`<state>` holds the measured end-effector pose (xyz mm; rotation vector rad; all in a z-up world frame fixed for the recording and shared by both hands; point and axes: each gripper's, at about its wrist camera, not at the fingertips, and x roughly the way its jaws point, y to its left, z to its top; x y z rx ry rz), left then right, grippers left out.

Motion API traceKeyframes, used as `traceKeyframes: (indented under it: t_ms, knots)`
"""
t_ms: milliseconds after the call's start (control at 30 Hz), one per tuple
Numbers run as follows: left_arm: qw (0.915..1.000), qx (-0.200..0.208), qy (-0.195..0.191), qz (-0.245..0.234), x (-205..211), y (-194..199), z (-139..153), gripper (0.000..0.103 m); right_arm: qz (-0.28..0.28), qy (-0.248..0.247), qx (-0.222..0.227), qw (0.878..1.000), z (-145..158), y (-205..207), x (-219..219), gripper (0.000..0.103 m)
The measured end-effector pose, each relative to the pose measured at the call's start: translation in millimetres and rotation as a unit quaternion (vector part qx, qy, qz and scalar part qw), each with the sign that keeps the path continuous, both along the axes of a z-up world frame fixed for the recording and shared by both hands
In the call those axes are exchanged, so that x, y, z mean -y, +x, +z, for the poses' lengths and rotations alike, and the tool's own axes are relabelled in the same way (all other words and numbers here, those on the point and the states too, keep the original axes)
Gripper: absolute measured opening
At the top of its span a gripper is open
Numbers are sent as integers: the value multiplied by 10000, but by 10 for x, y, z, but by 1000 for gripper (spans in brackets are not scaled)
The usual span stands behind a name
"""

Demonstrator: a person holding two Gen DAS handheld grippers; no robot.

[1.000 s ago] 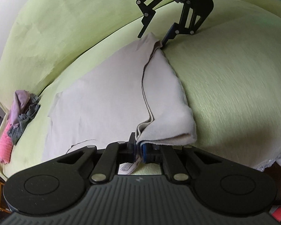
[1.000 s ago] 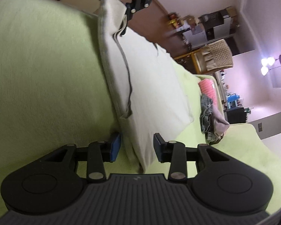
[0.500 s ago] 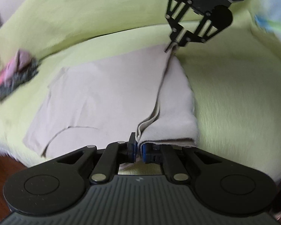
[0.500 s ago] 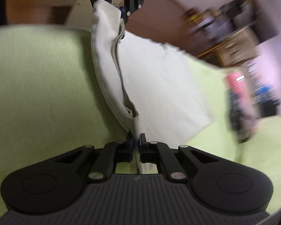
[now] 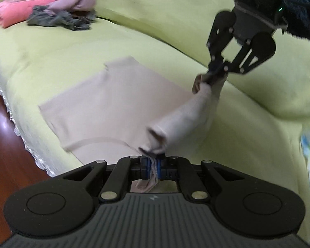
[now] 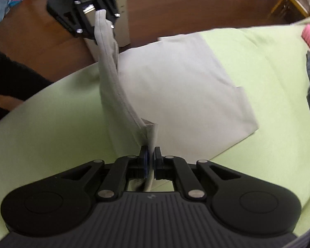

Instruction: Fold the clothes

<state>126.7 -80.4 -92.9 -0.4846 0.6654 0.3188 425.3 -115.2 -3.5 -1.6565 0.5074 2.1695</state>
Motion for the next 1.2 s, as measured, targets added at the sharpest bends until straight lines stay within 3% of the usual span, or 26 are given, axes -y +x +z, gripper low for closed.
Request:
traceKeyframes:
  t_ms: [233,467,700,800,833,867,900,1067,1100,1200]
  knots:
    - [9988,9,-358,325,-697,108,-41,4,-225,-431,-84,9988,-183,128,-797,3]
    - [9976,-104,-460,504,-986,151,-162,4,-187,-631,-99,9978,-353,144,-1102,3]
    - [9970,-107,-337,684,-1208,183,-185,4,-104,-567,-260,9980,-306,133,-1351,3]
    - [9969,-157,-317,709,-1217,155,-211,5,-65,-501,-119,9987,-373,127,-1393,6]
    - [9966,-213,-336,715,-1205,149,-221,11,-165,-392,7,9991,-393,185,-1436,14]
    - [9959,-351,-371,741,-1210,161,-250,13,-254,-365,78,9990,-417,171,-1489,38]
    - [9949,-459,-431,786,-1221,160,-278,13,-466,-354,164,9982,-442,209,-1514,46]
    - [9887,-597,-649,1214,-1223,-99,-210,14,-1521,108,12,9883,-232,457,-1373,46]
    - [9858,-740,-697,1337,-1215,-169,-200,14,-1789,279,18,9835,-175,511,-1303,46]
    - [9786,-956,-939,1563,-1104,-323,-137,14,-2672,163,-289,9631,-94,667,-963,47]
